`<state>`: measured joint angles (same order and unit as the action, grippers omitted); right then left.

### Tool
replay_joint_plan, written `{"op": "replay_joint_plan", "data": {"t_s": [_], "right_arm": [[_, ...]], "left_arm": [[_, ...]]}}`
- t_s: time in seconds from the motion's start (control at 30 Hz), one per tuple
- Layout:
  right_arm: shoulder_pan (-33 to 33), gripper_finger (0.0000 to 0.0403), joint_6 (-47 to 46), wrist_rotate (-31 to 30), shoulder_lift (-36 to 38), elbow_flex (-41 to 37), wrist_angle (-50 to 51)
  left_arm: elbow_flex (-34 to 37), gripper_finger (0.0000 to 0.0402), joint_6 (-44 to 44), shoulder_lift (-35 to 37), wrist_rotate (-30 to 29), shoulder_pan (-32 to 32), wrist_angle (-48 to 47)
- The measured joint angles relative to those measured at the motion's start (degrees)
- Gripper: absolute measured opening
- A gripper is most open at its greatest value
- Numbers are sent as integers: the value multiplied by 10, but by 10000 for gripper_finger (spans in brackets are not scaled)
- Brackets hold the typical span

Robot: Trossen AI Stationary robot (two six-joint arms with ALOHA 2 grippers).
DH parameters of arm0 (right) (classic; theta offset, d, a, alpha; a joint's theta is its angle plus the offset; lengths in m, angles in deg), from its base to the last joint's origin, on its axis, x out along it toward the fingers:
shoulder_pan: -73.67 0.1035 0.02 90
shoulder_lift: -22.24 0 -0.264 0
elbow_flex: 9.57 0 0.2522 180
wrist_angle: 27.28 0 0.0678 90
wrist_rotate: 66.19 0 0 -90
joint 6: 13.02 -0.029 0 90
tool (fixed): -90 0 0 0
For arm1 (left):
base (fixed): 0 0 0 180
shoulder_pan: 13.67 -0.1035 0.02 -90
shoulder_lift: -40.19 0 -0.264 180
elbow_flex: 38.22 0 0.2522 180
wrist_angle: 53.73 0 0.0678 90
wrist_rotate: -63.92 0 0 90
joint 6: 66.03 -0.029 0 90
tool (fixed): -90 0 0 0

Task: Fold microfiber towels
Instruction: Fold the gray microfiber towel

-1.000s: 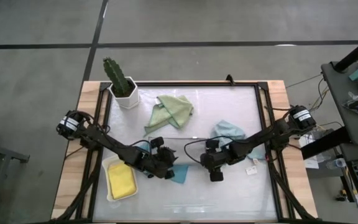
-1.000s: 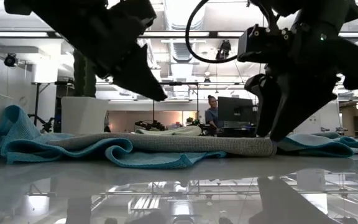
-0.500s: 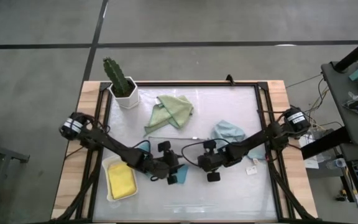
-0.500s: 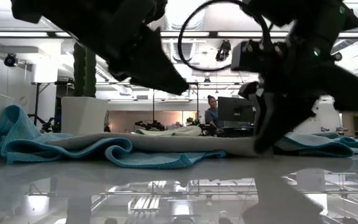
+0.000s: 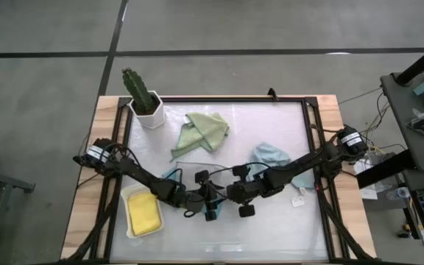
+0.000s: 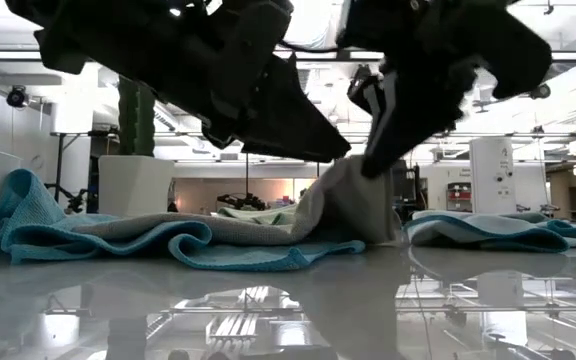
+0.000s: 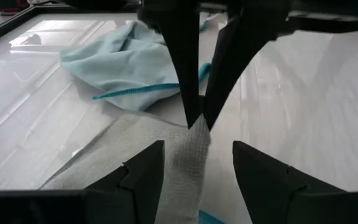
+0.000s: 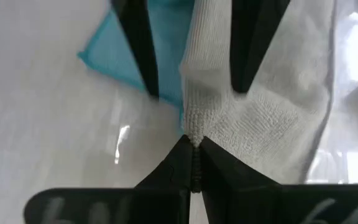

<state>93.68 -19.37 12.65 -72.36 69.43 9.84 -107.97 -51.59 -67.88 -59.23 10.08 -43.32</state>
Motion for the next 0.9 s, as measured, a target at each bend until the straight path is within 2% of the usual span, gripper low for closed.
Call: {"op": "replay_joint_plan", "data": {"t_s": [0.23, 0.33, 0.43, 0.53, 0.6, 0.77, 0.9], "right_arm": [[0, 13, 9, 0, 0, 22, 4], [0, 13, 9, 0, 0, 23, 4], [0, 13, 9, -1, 0, 22, 1], [-1, 23, 10, -3, 0, 22, 4], [-2, 41, 9, 1, 5, 27, 29], [-4, 112, -3, 11, 23, 48, 109], [-4, 179, -5, 6, 38, 39, 122]], "left_arm": [[-4, 175, 1, -13, 0, -9, 15], [-6, 160, 1, -15, 0, -12, 14], [-6, 113, 1, -15, -10, -11, 15], [-6, 42, 1, -15, -8, -11, 15], [-6, 12, 1, -15, -6, -11, 13], [-3, 3, 2, -11, -9, -9, 5], [1, 1, 13, -4, -9, -5, 5]]}}
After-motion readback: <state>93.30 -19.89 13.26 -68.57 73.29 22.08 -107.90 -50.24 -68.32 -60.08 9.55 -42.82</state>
